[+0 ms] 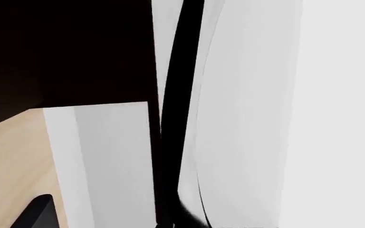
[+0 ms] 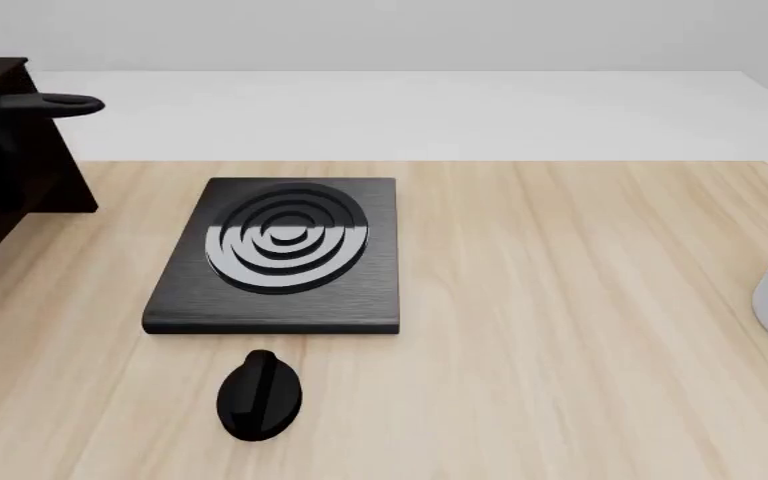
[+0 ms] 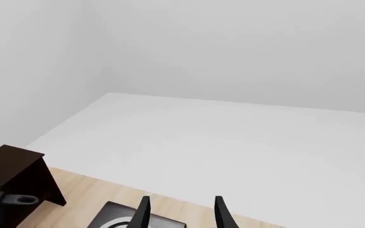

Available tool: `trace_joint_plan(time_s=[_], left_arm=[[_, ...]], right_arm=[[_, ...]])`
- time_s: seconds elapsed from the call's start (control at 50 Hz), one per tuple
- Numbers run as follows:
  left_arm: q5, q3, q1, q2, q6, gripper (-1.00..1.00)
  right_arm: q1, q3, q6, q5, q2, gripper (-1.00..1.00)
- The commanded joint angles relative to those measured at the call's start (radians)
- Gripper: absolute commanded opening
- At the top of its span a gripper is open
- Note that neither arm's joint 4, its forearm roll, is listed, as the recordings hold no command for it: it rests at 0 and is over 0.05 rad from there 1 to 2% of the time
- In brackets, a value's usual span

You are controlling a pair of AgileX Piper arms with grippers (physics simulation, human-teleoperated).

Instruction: Put the frying pan on the cabinet shelf.

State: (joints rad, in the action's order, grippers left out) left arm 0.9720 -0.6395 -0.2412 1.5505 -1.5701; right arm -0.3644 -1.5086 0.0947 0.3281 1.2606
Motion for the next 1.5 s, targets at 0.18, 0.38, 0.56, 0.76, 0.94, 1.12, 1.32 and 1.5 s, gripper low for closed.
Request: trace_joint_plan(time_s=[0.18, 0.38, 0.56, 0.76, 0.94, 1.12, 1.32, 1.5], left_arm=[[0.040, 0.014, -0.044, 0.045, -0.001, -1.00], [0.035, -0.008, -0.092, 0.029, 0.028, 1.00], [0.035, 0.008, -0.071, 0.006, 0.026, 1.00], [0.020, 0.019, -0.048, -0.049, 0.040, 1.00], [-0.046, 0.055, -0.007, -0.144, 0.104, 1.00], [-0.065, 0.096, 0.013, -0.183, 0.125, 1.00], [-0.186, 0.128, 0.076, -0.328, 0.222, 1.00], [-0.463, 0.096, 0.151, -0.542, 0.424, 1.00]], right_arm=[[-0.001, 0.015, 0.000, -0.007, -0.004, 1.00], [-0.002, 0.023, 0.002, -0.009, -0.004, 1.00], [-0.003, 0.037, 0.001, -0.014, -0.006, 1.00], [-0.001, 0.039, 0.007, -0.017, -0.005, 1.00], [0.000, 0.046, 0.010, -0.018, -0.008, 1.00], [0.001, 0.051, 0.013, -0.018, -0.011, 1.00], [0.002, 0.061, 0.016, -0.021, -0.018, 1.00], [0.001, 0.076, 0.015, -0.031, -0.028, 1.00]])
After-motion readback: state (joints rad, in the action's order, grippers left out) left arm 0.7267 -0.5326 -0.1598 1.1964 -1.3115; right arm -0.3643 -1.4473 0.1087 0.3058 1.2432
